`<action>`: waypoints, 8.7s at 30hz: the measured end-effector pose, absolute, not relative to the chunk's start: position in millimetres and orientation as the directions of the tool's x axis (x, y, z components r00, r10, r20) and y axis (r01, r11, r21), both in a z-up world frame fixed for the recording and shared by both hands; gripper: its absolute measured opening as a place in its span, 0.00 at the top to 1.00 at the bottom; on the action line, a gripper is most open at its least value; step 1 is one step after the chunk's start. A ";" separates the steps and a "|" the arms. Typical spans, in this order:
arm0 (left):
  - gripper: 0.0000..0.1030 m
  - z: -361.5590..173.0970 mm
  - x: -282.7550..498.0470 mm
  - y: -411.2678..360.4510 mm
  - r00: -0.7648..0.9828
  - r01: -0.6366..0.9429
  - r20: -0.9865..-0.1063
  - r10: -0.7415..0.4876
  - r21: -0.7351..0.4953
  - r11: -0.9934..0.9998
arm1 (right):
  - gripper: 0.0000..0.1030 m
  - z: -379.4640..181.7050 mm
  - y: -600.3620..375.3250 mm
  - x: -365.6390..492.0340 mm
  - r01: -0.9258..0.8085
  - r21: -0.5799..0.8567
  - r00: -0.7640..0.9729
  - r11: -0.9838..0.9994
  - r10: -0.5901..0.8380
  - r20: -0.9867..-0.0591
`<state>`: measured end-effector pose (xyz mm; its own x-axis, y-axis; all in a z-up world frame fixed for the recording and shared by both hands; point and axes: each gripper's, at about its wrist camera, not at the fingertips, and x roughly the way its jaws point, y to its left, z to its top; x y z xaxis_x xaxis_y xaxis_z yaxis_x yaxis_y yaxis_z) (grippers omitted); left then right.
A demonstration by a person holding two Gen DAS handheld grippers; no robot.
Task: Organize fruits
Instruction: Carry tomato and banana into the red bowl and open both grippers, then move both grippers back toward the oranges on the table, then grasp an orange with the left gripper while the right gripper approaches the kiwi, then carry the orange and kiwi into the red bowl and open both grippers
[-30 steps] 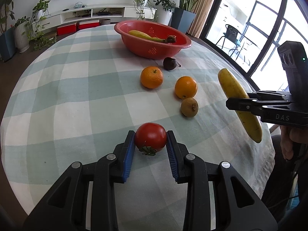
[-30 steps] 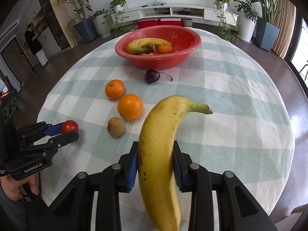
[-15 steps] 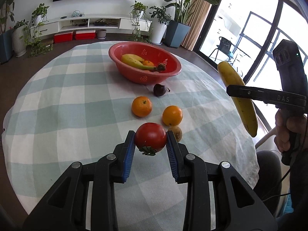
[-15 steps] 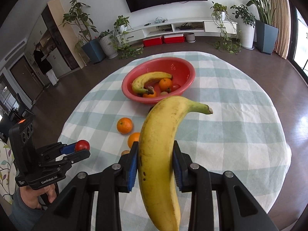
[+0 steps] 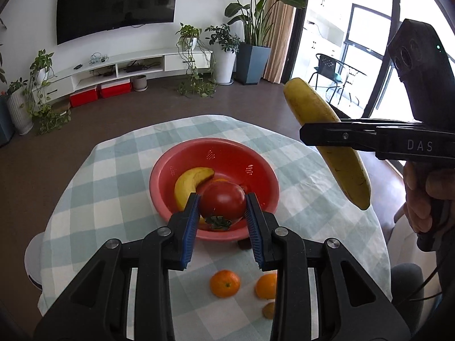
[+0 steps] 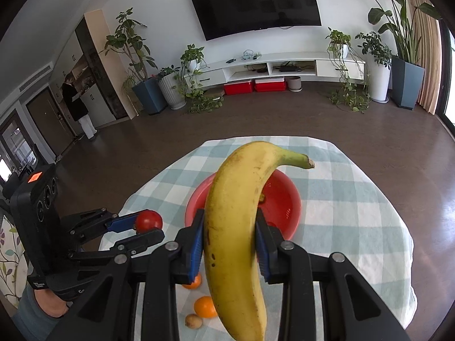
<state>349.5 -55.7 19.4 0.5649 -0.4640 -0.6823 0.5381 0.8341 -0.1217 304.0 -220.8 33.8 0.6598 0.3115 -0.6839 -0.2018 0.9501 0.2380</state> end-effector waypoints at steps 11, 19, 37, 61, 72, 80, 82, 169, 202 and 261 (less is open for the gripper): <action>0.71 -26.4 418.2 -98.2 0.517 0.552 -0.747 -0.418 -0.081 0.830 | 0.66 -10.5 -220.8 381.0 -0.179 0.252 0.603 0.951 0.308 -0.735; 0.71 -58.3 446.0 -108.0 0.502 0.538 -0.769 -0.395 -0.080 0.839 | 0.66 -42.2 -219.2 405.2 -0.155 0.258 0.566 0.954 0.299 -0.768; 0.70 -84.2 458.4 -106.6 0.504 0.522 -0.784 -0.362 -0.057 0.851 | 0.66 -73.6 -202.1 418.8 -0.181 0.199 0.504 0.963 0.264 -0.822; 0.13 -43.4 400.2 -78.2 0.610 0.479 -0.725 -0.321 0.014 0.878 | 0.27 -32.3 -211.1 361.0 -0.163 0.184 0.619 0.969 0.246 -0.746; 0.01 -43.1 316.5 -46.4 0.612 0.470 -0.721 -0.326 -0.001 0.883 | 0.10 -42.6 -237.3 227.3 -0.114 0.282 0.688 0.953 0.281 -0.669; 0.00 -69.0 256.5 -24.8 0.573 0.430 -0.750 -0.331 -0.069 0.900 | 0.10 -80.8 -227.3 165.9 -0.084 0.331 0.652 0.940 0.303 -0.695; 0.00 -74.4 244.2 -23.6 0.561 0.433 -0.759 -0.331 -0.072 0.899 | 0.12 -84.7 -218.8 158.6 -0.102 0.320 0.645 0.942 0.308 -0.700; 0.65 -107.4 310.6 -28.0 0.392 0.553 -0.828 -0.401 -0.137 0.822 | 0.62 -127.0 -130.0 200.0 -0.174 0.138 0.525 0.975 0.211 -0.825; 0.65 -65.5 315.8 -29.9 0.465 0.538 -0.753 -0.466 -0.177 0.824 | 0.72 -46.6 -226.6 204.8 -0.084 0.238 0.649 0.968 0.234 -0.724; 0.63 -75.1 436.0 -105.7 0.517 0.535 -0.782 -0.348 -0.022 0.845 | 0.71 -83.8 -234.0 378.5 -0.096 0.137 0.577 0.986 0.167 -0.799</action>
<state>436.0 -105.7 -75.1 0.5175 -0.3478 -0.7818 0.5350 0.8446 -0.0216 378.5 -234.0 -83.8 0.5771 0.1674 -0.7993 -0.0960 0.9859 0.1372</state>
